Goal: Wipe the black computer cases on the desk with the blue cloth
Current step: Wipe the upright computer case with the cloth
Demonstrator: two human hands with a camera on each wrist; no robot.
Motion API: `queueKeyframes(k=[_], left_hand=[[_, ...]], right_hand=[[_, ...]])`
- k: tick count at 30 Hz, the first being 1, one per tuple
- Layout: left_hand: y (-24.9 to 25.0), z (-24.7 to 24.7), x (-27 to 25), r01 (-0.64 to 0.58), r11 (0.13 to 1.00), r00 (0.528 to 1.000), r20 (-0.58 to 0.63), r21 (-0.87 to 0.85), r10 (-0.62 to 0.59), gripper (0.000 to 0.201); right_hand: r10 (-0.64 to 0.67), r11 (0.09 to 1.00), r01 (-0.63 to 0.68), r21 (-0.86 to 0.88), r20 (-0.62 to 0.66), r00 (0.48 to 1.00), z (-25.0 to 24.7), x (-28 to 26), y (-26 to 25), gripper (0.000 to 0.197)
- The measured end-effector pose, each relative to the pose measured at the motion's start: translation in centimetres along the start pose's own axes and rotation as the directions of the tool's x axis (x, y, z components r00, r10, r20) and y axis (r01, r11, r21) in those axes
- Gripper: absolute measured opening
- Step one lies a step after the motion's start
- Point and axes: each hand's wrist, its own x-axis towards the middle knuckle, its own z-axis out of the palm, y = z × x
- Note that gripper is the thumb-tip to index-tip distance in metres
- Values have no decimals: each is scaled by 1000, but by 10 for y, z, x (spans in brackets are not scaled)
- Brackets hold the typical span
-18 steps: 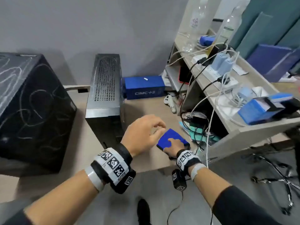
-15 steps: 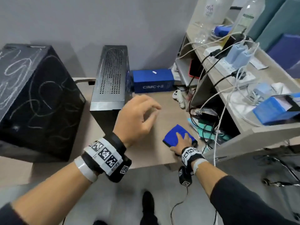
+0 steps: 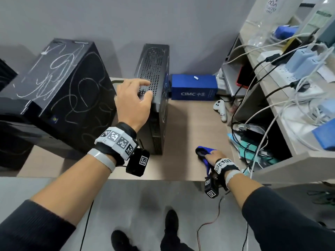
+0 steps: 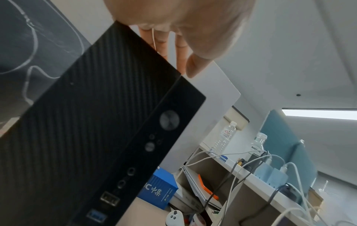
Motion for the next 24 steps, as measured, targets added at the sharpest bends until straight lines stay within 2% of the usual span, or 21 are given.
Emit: queueKeyframes(k=[2,4,6,7,9,10,12,14,16,18,21,23,24], left_hand=[[-5,-1,2,76,996,997,5,-42,-76,27],[-7,-4,3,155,983,988,5,-95,-155,31],[-5,-7,6,244,963,970,16,-112,-243,36],[-5,-10,7,302,944,953,31,-131,-301,39],[-7,-13,11,418,887,909,95,-195,-407,45],[-9,-14,12,458,859,889,134,-230,-438,48],[-10,-21,13,524,796,851,219,-301,-478,50],[-9,-25,15,585,728,809,326,-358,-489,50],[-13,-25,19,645,658,760,421,-388,-495,67],[-26,-19,25,713,561,700,472,-421,-536,82],[-19,-32,29,766,437,642,531,-471,-553,62],[-25,-34,34,800,374,598,569,-469,-565,68],[-30,-31,36,811,364,584,585,-458,-563,72]], right_hand=[[21,964,-19,265,-7,1000,-14,-9,-17,25],[-71,843,55,536,10,997,-28,-25,-35,23],[-132,540,2,842,83,988,-41,-47,-50,25],[-182,435,-9,901,98,978,-52,-61,-58,30],[-312,388,115,914,13,950,-77,-89,-76,42],[-372,386,237,891,-85,924,-90,-103,-87,36],[-492,316,432,845,-243,836,-111,-132,-109,9],[-571,299,581,757,-346,745,-123,-152,-128,8],[-627,332,703,629,-409,662,-128,-163,-149,15],[-668,384,793,473,-451,593,-131,-170,-173,21],[-734,446,866,227,-461,499,-130,-174,-202,31],[-825,434,899,57,-375,423,-120,-177,-216,32],[-875,396,918,-26,-314,369,-114,-179,-219,32]])
